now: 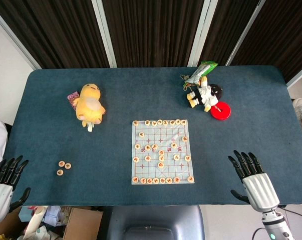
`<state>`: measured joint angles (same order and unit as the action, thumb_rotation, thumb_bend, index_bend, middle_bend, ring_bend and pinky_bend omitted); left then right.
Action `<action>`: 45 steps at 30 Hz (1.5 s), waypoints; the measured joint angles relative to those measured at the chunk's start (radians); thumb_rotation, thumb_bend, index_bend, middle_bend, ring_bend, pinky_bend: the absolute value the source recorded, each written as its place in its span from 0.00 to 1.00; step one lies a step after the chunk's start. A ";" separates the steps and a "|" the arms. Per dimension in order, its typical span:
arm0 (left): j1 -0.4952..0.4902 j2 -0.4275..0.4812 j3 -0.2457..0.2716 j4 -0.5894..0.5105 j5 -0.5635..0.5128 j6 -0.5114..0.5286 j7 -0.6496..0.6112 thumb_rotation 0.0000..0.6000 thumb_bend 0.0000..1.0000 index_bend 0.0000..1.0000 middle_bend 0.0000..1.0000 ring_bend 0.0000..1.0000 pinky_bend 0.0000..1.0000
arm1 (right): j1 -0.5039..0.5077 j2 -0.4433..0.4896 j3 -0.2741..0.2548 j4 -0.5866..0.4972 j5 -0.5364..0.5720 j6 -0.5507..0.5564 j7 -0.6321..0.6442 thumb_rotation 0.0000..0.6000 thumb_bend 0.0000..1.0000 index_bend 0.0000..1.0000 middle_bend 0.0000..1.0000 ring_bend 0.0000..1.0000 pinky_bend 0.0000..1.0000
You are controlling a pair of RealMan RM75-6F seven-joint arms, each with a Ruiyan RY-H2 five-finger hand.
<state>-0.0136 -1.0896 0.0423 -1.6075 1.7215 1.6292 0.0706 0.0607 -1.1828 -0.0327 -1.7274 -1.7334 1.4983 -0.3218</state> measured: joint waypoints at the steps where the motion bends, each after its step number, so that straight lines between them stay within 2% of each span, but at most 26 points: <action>1: 0.000 0.000 0.000 0.000 0.000 0.000 0.001 1.00 0.37 0.00 0.00 0.00 0.02 | 0.001 0.000 0.000 0.000 0.000 -0.001 0.000 1.00 0.19 0.00 0.00 0.00 0.00; 7: -0.001 0.002 -0.001 -0.001 -0.010 -0.008 -0.002 1.00 0.37 0.00 0.00 0.00 0.02 | 0.027 -0.009 0.011 0.009 0.003 -0.036 -0.004 1.00 0.19 0.00 0.00 0.00 0.00; 10: -0.002 0.005 -0.003 -0.003 -0.012 -0.006 -0.013 1.00 0.37 0.00 0.00 0.00 0.02 | 0.066 -0.013 0.029 0.013 0.011 -0.089 -0.007 1.00 0.19 0.02 0.00 0.00 0.00; 15: -0.003 0.007 -0.001 0.000 -0.008 -0.006 -0.020 1.00 0.37 0.00 0.00 0.00 0.02 | 0.193 -0.009 0.078 0.015 0.025 -0.249 -0.007 1.00 0.20 0.24 0.00 0.00 0.00; 17: -0.003 0.006 -0.003 0.000 -0.010 -0.007 -0.020 1.00 0.37 0.00 0.00 0.00 0.02 | 0.261 -0.008 0.098 0.019 0.031 -0.337 0.007 1.00 0.25 0.32 0.00 0.00 0.00; 20: -0.003 0.008 -0.004 0.000 -0.016 -0.008 -0.024 1.00 0.37 0.00 0.00 0.00 0.02 | 0.371 -0.017 0.125 0.037 0.041 -0.472 0.039 1.00 0.30 0.37 0.00 0.00 0.00; 23: -0.002 0.010 -0.005 -0.001 -0.018 -0.006 -0.028 1.00 0.37 0.00 0.00 0.00 0.02 | 0.479 -0.050 0.152 0.075 0.057 -0.582 0.047 1.00 0.30 0.42 0.00 0.00 0.00; 26: 0.000 0.013 -0.005 -0.001 -0.017 0.001 -0.036 1.00 0.37 0.00 0.00 0.00 0.02 | 0.540 -0.099 0.175 0.123 0.084 -0.638 0.010 1.00 0.33 0.44 0.00 0.00 0.00; 29: 0.003 0.016 -0.007 0.000 -0.017 0.009 -0.046 1.00 0.37 0.00 0.00 0.00 0.02 | 0.575 -0.150 0.192 0.162 0.121 -0.670 -0.044 1.00 0.38 0.45 0.00 0.00 0.00; 34: 0.004 0.022 -0.006 0.002 -0.020 0.009 -0.059 1.00 0.37 0.00 0.00 0.00 0.02 | 0.636 -0.234 0.203 0.239 0.189 -0.719 -0.102 1.00 0.37 0.48 0.00 0.00 0.00; 37: 0.003 0.024 -0.007 0.002 -0.022 0.006 -0.063 1.00 0.37 0.00 0.00 0.00 0.02 | 0.656 -0.271 0.197 0.289 0.195 -0.729 -0.112 1.00 0.37 0.48 0.00 0.00 0.00; 40: 0.002 0.024 -0.007 0.002 -0.023 0.003 -0.063 1.00 0.37 0.00 0.00 0.00 0.02 | 0.676 -0.304 0.186 0.335 0.195 -0.735 -0.117 1.00 0.42 0.51 0.01 0.00 0.00; 45: 0.000 0.023 -0.011 0.001 -0.035 -0.003 -0.060 1.00 0.39 0.00 0.00 0.00 0.02 | 0.696 -0.361 0.164 0.418 0.161 -0.691 -0.130 1.00 0.45 0.54 0.04 0.00 0.00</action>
<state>-0.0132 -1.0662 0.0311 -1.6063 1.6862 1.6260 0.0103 0.7569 -1.5439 0.1317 -1.3092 -1.5728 0.8071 -0.4523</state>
